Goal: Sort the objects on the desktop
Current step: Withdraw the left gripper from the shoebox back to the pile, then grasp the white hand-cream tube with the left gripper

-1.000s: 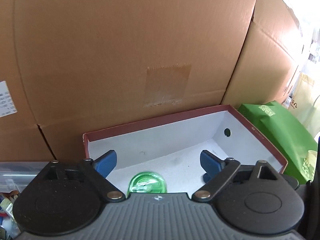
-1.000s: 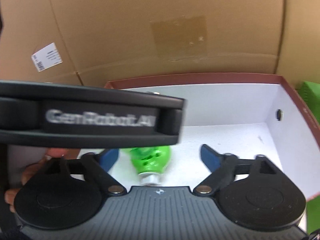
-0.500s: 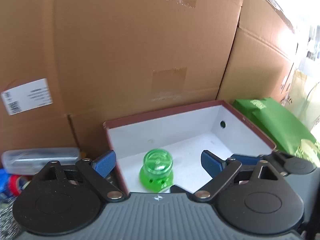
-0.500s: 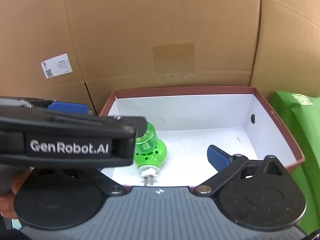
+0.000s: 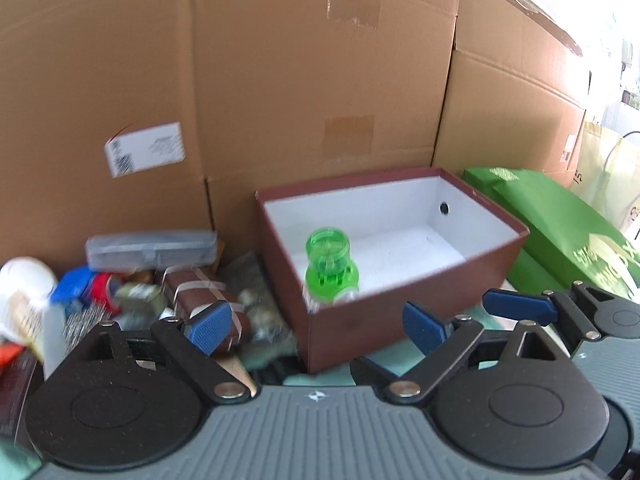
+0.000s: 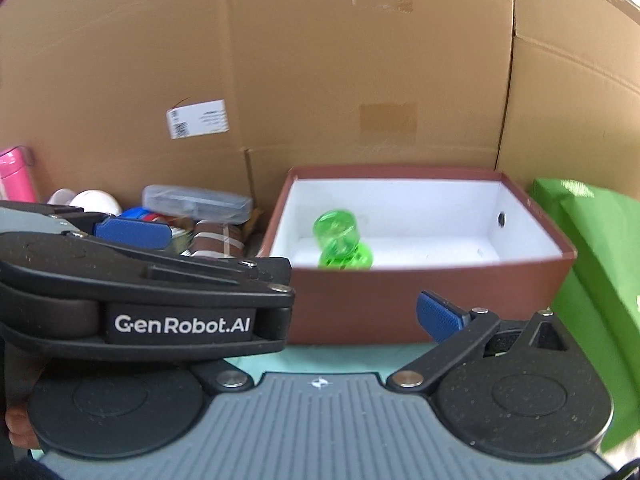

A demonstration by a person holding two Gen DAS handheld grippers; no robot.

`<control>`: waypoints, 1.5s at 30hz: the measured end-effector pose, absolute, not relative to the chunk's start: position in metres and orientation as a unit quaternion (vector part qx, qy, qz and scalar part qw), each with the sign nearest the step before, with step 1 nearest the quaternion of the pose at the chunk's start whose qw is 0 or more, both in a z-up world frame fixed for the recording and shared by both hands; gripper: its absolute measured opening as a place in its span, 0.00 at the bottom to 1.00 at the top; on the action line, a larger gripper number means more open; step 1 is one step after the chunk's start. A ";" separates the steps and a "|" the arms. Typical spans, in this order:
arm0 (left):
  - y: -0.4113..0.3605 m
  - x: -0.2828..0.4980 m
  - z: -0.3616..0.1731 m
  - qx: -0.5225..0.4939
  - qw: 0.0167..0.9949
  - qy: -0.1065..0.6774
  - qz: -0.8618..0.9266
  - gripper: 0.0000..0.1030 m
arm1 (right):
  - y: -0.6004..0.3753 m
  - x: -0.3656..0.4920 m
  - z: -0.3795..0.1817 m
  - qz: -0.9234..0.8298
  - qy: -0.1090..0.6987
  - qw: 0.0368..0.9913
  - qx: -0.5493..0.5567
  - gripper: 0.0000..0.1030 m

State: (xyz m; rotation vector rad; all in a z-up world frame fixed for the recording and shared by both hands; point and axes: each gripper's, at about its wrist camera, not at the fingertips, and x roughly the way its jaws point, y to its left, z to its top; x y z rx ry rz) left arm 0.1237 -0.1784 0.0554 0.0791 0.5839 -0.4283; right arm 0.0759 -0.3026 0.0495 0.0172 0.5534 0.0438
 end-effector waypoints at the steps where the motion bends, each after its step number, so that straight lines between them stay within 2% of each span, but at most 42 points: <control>1: -0.175 0.115 0.054 0.041 0.935 0.284 -0.208 0.93 | -0.299 0.069 0.047 0.024 0.274 0.961 0.012 0.98; 11: -0.134 0.060 0.026 0.039 0.945 0.272 -0.177 0.93 | -0.258 0.023 0.019 0.057 0.289 0.955 0.017 0.98; 19: -0.089 0.033 -0.019 0.025 0.935 0.315 -0.161 0.94 | -0.212 0.003 -0.027 0.112 0.330 0.937 0.001 0.98; 29: -0.038 0.045 -0.036 -0.006 0.934 0.334 -0.125 0.94 | -0.201 0.006 -0.041 0.107 0.301 0.946 -0.048 0.98; 36: -0.013 0.061 -0.043 -0.041 0.930 0.349 -0.108 0.89 | -0.199 0.019 -0.047 0.126 0.299 0.944 -0.056 0.97; 40: 0.004 0.069 -0.044 -0.059 0.930 0.349 -0.096 0.85 | -0.189 0.029 -0.048 0.170 0.298 0.937 -0.060 0.86; 45: 0.022 0.084 -0.049 -0.084 0.925 0.364 -0.076 0.77 | -0.169 0.047 -0.052 0.202 0.303 0.928 -0.078 0.81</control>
